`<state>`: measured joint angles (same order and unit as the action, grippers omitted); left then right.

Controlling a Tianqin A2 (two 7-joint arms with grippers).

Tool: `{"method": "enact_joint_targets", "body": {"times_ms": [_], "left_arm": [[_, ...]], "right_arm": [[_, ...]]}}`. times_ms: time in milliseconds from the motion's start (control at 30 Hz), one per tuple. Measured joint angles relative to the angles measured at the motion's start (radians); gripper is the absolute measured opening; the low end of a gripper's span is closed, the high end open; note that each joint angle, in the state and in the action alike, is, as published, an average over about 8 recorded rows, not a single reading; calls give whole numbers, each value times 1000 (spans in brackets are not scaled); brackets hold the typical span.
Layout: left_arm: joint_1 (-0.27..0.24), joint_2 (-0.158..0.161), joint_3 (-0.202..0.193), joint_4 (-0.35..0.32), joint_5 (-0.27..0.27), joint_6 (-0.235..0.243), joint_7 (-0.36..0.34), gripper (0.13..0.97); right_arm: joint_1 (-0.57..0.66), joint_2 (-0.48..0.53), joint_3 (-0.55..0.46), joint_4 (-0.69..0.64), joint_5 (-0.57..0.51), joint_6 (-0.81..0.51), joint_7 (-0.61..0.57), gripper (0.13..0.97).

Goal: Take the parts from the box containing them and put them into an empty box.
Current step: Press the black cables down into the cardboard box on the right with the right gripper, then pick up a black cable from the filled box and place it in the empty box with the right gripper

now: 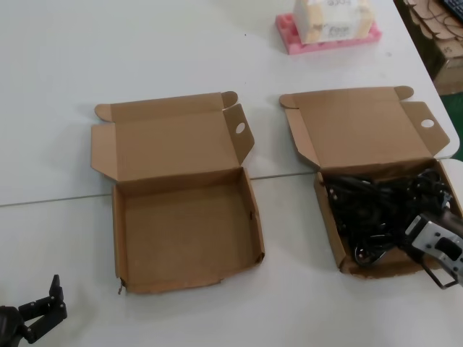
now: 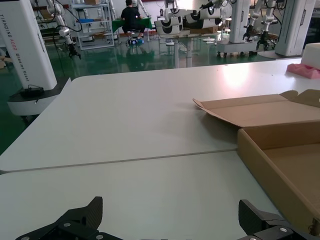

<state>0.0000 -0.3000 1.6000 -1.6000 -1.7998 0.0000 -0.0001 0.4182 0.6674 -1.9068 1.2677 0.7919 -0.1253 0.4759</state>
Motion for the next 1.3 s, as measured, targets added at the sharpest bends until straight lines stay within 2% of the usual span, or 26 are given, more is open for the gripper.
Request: {"method": "enact_joint_targets", "body": {"times_ms": [200, 500, 933, 1100, 1300], "left_arm": [[0, 0, 0, 0, 0, 0, 0, 966], [0, 0, 0, 0, 0, 0, 0, 966], [0, 0, 0, 0, 0, 0, 0, 966], [0, 0, 0, 0, 0, 0, 0, 966], [0, 0, 0, 0, 0, 0, 0, 966]], "right_arm": [[-44, -3, 61, 64, -17, -31, 0, 329], [-149, -20, 203, 207, -81, -107, 0, 212], [-270, -110, 386, 448, -164, -229, 0, 189], [-294, -175, 386, 549, -179, -272, 0, 185], [-308, -273, 286, 621, -185, -285, 0, 182]]}}
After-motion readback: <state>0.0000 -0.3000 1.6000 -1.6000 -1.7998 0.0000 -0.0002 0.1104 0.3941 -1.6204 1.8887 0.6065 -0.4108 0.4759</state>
